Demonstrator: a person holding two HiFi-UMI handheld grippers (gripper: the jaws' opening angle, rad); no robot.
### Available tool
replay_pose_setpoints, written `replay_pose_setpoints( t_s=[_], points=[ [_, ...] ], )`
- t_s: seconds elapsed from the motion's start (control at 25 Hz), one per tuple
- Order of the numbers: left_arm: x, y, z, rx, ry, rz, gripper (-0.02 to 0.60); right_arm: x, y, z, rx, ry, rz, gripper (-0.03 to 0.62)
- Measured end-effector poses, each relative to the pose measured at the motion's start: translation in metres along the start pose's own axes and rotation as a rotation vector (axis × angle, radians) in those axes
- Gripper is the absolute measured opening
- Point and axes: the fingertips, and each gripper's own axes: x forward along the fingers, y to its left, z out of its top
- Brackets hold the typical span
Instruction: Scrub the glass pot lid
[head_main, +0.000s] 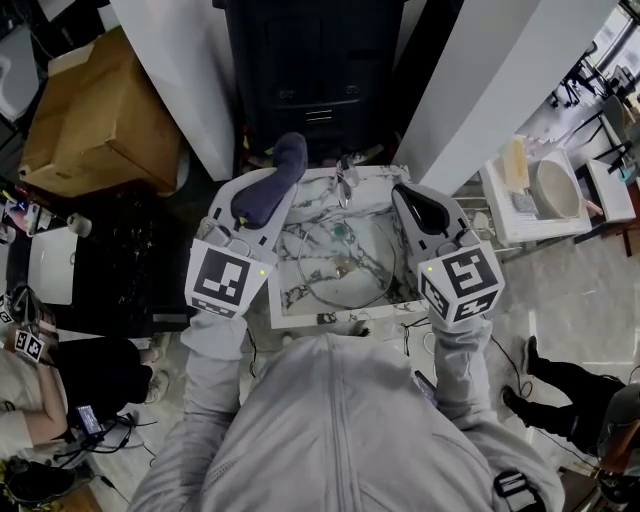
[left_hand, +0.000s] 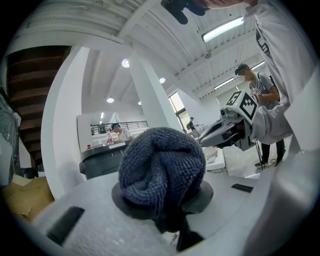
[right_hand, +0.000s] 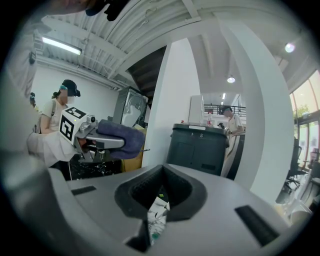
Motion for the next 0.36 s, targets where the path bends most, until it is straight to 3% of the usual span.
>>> replay_pose_setpoints(
  t_s=[0.36],
  points=[
    [0.0017, -0.0043, -0.0028, -0.001, 0.006, -0.021, 0.086, 0.0008, 0.0021, -0.0031, -0.006, 0.015, 0.006, 0.029]
  ],
)
